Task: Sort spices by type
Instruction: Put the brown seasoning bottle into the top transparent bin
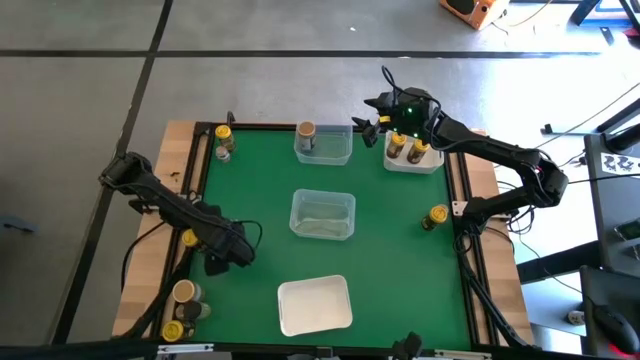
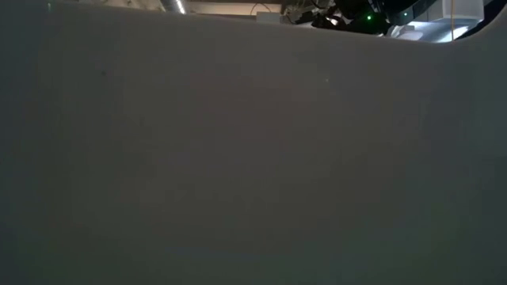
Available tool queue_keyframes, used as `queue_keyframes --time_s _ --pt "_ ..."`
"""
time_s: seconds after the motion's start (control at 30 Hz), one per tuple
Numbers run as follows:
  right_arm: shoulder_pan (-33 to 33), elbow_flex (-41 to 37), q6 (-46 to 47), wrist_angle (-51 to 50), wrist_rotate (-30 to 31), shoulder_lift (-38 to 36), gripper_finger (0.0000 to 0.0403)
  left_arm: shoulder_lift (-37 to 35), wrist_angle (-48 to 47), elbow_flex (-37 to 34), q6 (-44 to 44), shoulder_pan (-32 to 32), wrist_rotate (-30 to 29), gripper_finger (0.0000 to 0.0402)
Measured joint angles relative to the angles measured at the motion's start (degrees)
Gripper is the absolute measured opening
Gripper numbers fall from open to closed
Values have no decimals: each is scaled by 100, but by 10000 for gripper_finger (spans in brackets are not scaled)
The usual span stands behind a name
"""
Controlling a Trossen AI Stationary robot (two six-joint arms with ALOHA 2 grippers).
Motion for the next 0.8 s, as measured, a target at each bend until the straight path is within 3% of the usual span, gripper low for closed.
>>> queue_keyframes --time_s 0.13,0.43,0.8 --pt "0 0 0 -2 0 0 319 -9 57 17 -149 93 22 277" --pt "0 0 4 -4 0 0 319 2 48 284 -131 699 -212 281" --pt "0 0 20 -9 0 0 319 2 14 1334 181 1745 -557 279"
